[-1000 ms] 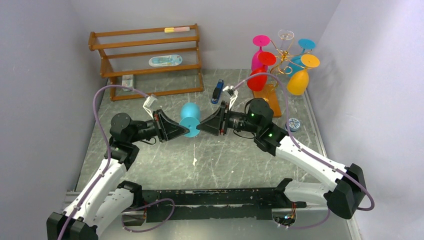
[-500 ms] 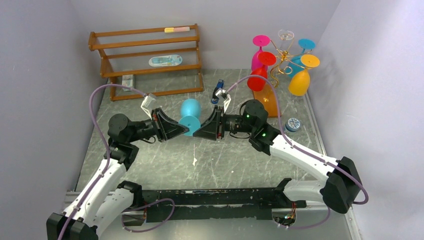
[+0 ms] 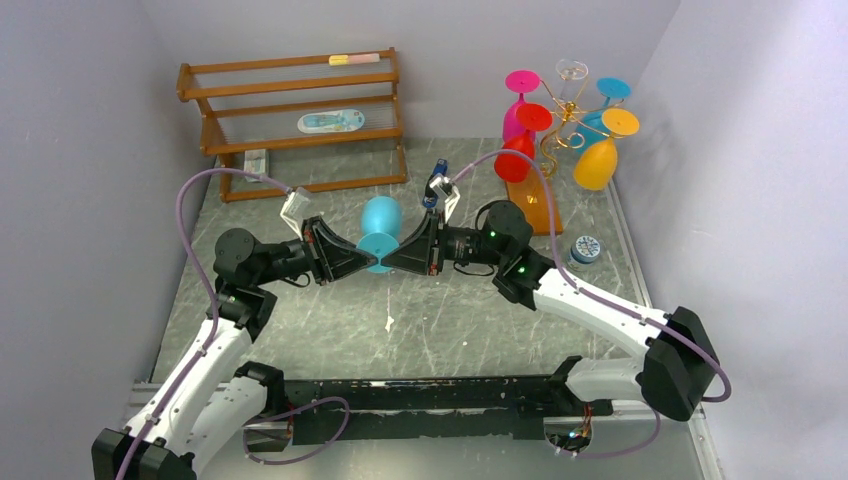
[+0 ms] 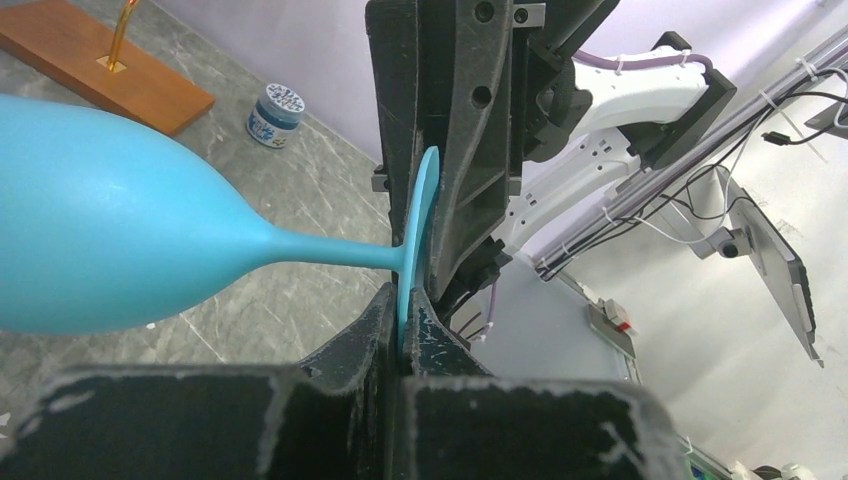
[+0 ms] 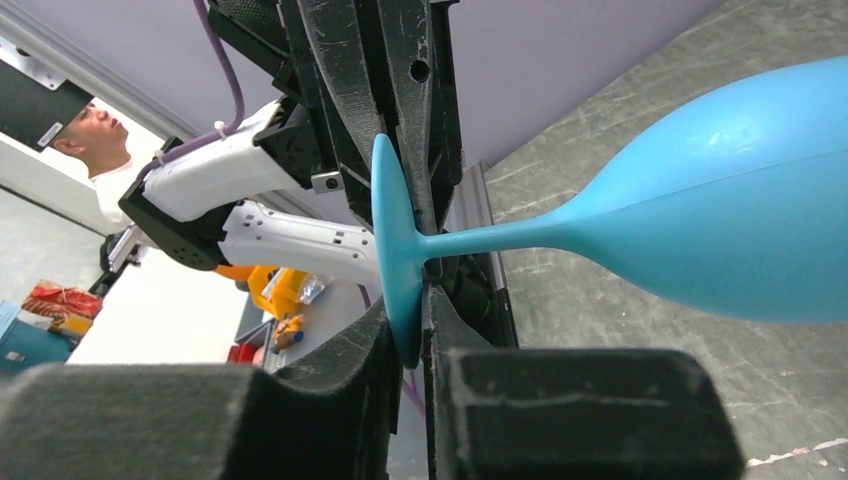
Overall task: Take the wine glass off the wine glass rack
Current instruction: Place the wine glass at the center of the board.
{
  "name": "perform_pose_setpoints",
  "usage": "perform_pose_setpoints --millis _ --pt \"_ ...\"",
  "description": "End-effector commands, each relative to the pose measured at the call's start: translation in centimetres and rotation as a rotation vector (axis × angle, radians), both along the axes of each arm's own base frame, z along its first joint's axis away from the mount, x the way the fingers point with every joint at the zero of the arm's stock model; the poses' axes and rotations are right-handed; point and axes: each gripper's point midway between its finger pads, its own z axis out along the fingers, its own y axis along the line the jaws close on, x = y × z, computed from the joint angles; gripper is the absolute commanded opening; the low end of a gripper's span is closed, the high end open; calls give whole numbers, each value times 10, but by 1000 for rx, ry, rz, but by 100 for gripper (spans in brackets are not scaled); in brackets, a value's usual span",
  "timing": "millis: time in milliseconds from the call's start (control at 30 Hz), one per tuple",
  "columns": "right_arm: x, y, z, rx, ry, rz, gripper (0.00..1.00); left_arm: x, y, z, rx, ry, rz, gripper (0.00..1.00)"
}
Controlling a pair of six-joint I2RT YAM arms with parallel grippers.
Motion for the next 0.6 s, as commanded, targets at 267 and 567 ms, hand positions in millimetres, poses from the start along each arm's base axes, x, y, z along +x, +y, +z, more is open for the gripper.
perform_pose_setpoints --millis 267,567 --pt "-10 2 0 10 -32 38 0 -5 0 11 -23 -44 -10 5" --pt "-10 -3 -9 -40 -204 9 0 17 6 0 117 -17 102 91"
